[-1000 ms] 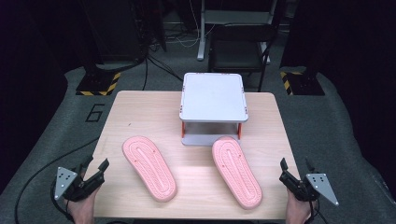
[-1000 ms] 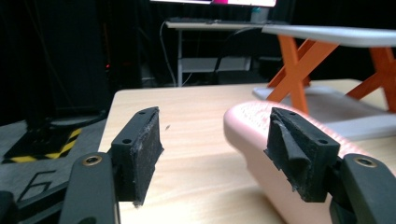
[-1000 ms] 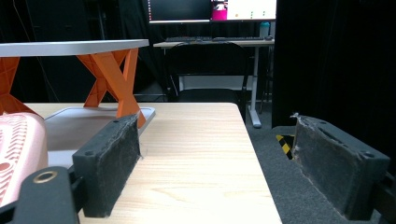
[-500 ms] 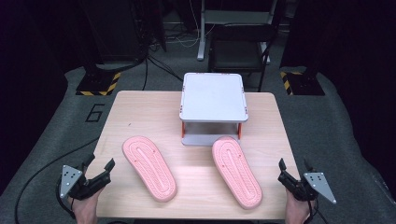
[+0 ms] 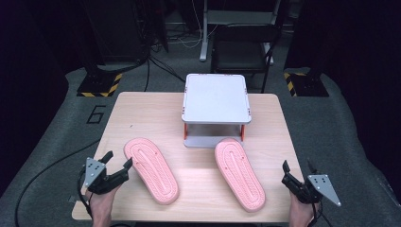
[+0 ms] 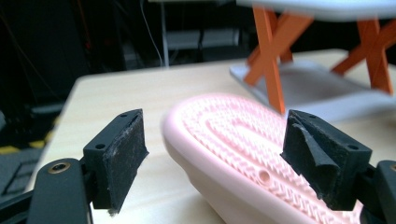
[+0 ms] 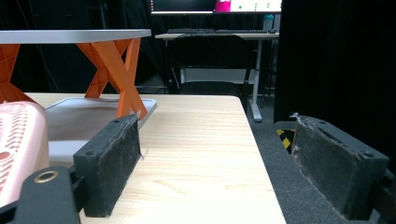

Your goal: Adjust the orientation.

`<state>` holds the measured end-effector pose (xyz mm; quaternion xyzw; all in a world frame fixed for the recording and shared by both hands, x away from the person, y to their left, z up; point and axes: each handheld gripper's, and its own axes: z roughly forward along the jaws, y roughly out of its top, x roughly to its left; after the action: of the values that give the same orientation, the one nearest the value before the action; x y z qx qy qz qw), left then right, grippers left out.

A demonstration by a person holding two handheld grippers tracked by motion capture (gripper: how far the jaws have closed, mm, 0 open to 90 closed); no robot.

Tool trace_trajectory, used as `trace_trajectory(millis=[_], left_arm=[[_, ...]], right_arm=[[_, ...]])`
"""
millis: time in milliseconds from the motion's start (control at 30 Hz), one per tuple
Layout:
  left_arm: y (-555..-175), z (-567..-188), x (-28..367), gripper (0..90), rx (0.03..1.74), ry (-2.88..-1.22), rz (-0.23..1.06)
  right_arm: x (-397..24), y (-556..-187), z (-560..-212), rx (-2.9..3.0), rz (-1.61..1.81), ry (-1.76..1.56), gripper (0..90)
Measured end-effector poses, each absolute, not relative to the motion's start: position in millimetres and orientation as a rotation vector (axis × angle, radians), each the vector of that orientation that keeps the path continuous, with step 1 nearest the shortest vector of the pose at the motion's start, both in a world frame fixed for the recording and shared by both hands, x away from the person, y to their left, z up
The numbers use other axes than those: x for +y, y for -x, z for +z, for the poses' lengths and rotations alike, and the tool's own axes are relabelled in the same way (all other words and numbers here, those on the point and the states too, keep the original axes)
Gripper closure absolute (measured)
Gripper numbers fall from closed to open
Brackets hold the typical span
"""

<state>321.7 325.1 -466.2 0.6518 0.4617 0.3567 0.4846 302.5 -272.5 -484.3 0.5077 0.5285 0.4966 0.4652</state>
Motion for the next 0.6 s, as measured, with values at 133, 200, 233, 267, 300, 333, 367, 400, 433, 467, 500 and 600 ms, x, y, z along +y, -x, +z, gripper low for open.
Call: trace_trajectory(millis=[133,200,233,267,300,333,367,400,433,467,500,600], left_arm=[[-327,-478,316,21.9,1.139,-1.733,0.925],[-328,-481,321,22.4,1.157,-1.706,0.915],[-329,-481,324,22.3,1.162,-1.702,0.915],[-330,-481,327,22.3,1.181,-1.702,0.920],[-330,-481,327,22.4,1.181,-1.702,0.920],[-331,-481,330,22.4,1.193,-1.704,0.932],[-333,-480,335,23.4,1.208,-1.722,0.952],[-334,-480,338,23.8,1.210,-1.731,0.951],[-334,-480,338,24.0,1.210,-1.731,0.951],[-336,-482,343,24.1,1.216,-1.733,0.939],[-336,-482,343,24.6,1.216,-1.733,0.939],[-338,-487,355,26.6,1.261,-1.750,0.961]], right_arm=[[-270,-302,-483,1.297,1.211,-1.231,15.0],[-270,-302,-483,1.302,1.218,-1.235,15.0],[-270,-302,-484,1.301,1.217,-1.238,15.1],[-271,-302,-484,1.306,1.216,-1.238,15.1],[-271,-302,-484,1.306,1.216,-1.238,15.1],[-271,-302,-484,1.306,1.215,-1.236,15.1],[-271,-302,-483,1.303,1.216,-1.233,15.1],[-271,-302,-483,1.302,1.217,-1.234,15.1],[-271,-302,-483,1.302,1.217,-1.234,15.1],[-272,-302,-483,1.300,1.222,-1.240,15.1],[-272,-302,-483,1.300,1.222,-1.240,15.1],[-272,-302,-484,1.299,1.222,-1.239,15.1]])
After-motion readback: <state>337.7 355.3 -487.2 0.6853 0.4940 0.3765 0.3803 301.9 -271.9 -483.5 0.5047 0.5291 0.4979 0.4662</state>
